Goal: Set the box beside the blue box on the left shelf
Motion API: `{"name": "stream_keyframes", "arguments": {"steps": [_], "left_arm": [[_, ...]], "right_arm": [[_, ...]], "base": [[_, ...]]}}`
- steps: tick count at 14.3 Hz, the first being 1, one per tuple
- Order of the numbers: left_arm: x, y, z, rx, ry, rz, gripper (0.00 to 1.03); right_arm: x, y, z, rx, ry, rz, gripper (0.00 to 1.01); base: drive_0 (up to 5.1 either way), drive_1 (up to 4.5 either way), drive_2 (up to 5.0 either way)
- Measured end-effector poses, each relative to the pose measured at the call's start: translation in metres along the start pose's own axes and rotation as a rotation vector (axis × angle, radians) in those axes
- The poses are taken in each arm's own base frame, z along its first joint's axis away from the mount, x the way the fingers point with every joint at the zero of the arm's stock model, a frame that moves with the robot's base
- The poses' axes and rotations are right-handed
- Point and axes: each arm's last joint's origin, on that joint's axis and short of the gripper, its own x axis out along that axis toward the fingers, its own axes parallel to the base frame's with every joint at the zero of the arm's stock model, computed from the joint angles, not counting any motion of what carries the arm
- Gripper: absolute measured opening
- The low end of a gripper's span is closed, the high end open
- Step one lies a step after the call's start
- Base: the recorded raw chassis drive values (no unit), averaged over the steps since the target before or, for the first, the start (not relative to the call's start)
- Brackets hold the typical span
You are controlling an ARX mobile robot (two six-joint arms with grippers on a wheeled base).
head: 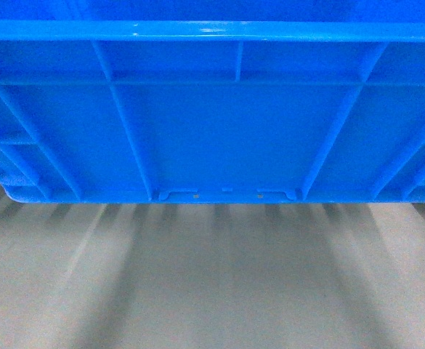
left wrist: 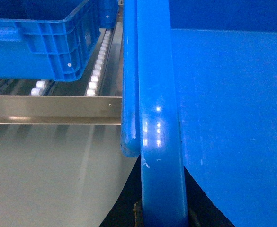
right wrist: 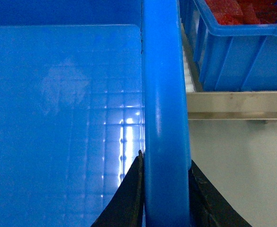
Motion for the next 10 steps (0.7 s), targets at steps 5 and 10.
{"name": "stream_keyframes", "arguments": {"steps": [5, 10], "left_arm": [[0.0003, 0.0, -0.0001, -0.001, 0.0, 0.0, 0.06], [0.0004, 0.0, -0.0006, -0.002, 0.005, 0.0, 0.06]], "right_arm": [[0.0, 0.0, 0.0002, 0.0, -0.002, -0.002, 0.17], [0.0, 0.0, 0.0, 0.0, 0.0, -0.001, 0.17]], "base": [[0.1, 4.3, -4.2], [0.0, 4.25, -4.2]]}}
